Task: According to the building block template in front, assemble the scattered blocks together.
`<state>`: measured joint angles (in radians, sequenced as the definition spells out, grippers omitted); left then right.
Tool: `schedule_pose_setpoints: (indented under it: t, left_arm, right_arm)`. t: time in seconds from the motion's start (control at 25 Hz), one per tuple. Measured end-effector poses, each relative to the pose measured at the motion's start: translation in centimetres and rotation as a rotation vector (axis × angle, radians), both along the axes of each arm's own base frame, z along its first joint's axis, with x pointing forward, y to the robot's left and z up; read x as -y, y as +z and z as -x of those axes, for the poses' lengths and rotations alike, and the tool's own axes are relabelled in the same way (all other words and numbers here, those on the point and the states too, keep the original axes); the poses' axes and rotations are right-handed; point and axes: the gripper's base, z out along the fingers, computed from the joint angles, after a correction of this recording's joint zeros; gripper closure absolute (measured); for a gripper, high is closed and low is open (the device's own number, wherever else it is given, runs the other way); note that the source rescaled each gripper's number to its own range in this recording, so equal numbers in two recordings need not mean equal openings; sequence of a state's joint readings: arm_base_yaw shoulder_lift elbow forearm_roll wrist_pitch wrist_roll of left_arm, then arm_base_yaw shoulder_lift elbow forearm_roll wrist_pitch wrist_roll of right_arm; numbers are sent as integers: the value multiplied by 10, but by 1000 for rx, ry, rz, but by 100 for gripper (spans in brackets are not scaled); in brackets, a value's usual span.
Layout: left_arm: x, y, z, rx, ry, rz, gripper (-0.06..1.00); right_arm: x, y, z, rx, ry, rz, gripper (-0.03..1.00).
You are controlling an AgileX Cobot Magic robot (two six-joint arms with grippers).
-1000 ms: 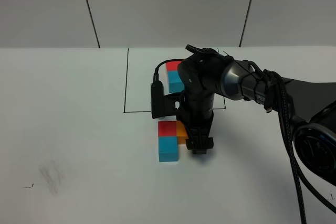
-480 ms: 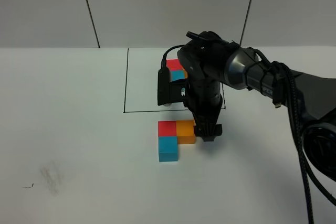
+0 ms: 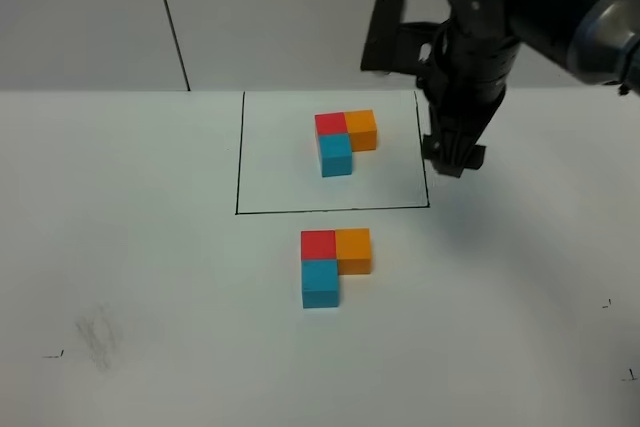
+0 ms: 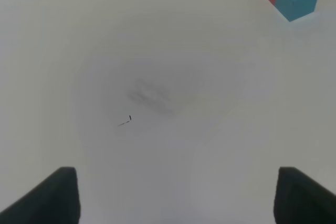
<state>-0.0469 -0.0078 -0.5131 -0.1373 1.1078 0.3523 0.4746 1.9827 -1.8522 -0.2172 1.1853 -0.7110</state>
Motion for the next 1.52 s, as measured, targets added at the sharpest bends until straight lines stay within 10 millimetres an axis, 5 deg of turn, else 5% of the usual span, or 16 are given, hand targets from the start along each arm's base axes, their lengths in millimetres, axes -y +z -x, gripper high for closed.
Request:
schedule_pose_setpoints:
  t: [0.4, 0.88, 1.28, 1.52]
  left_arm:
    - [0, 0, 0, 0, 0, 0, 9]
    - [0, 0, 0, 0, 0, 0, 9]
    - [0, 0, 0, 0, 0, 0, 9]
    - [0, 0, 0, 0, 0, 0, 9]
  right_arm:
    - [71, 83, 22, 174, -218, -93, 20]
    - [169, 177, 89, 447, -524, -211, 20]
    - [188, 232, 169, 653, -586, -305, 20]
    - [199, 264, 236, 837, -653, -334, 20]
